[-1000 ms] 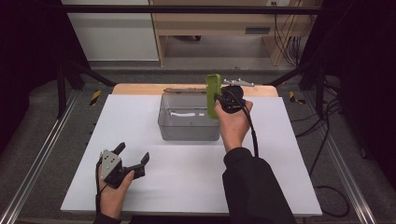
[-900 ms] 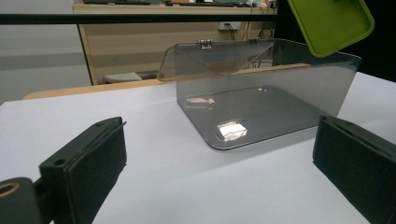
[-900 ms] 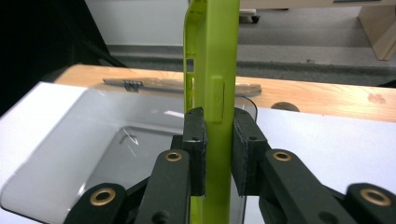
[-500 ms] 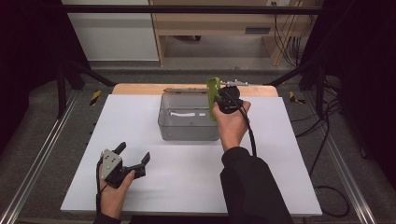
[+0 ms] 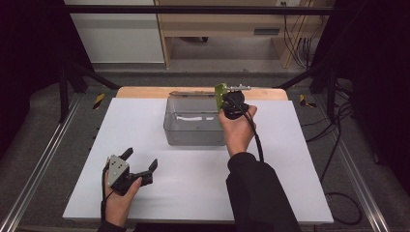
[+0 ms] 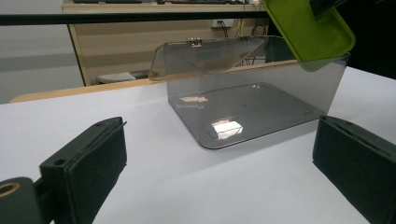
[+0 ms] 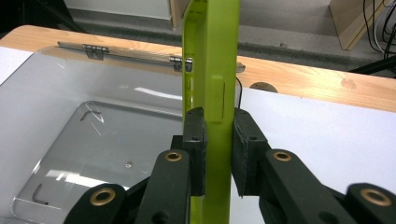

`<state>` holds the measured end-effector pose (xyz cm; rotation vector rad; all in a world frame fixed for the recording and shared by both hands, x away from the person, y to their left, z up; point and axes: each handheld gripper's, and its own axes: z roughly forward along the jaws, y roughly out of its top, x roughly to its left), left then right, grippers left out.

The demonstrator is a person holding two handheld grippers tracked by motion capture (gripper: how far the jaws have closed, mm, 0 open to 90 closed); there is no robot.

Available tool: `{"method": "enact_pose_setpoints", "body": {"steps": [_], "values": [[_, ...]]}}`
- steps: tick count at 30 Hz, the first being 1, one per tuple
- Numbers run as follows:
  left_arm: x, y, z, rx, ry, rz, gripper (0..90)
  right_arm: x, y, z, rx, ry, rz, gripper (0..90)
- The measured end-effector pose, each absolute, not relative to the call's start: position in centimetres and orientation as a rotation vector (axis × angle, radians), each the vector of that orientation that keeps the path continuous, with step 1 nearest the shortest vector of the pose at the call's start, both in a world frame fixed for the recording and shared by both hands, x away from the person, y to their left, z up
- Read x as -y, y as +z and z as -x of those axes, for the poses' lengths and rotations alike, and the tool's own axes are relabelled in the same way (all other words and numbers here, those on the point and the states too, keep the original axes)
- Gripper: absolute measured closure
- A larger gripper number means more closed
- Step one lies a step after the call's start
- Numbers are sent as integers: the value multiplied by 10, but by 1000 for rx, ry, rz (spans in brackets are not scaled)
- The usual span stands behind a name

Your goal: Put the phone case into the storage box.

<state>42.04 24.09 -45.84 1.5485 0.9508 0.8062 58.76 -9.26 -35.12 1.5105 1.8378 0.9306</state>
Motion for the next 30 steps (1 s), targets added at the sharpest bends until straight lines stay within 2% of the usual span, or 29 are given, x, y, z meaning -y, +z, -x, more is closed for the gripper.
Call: {"method": "enact_pose_setpoints", "body": {"steps": [30], "values": [[-236,-459,-420,-922,806,-1592,40,82,-379,-596,-1914,856,-1531,775]]}}
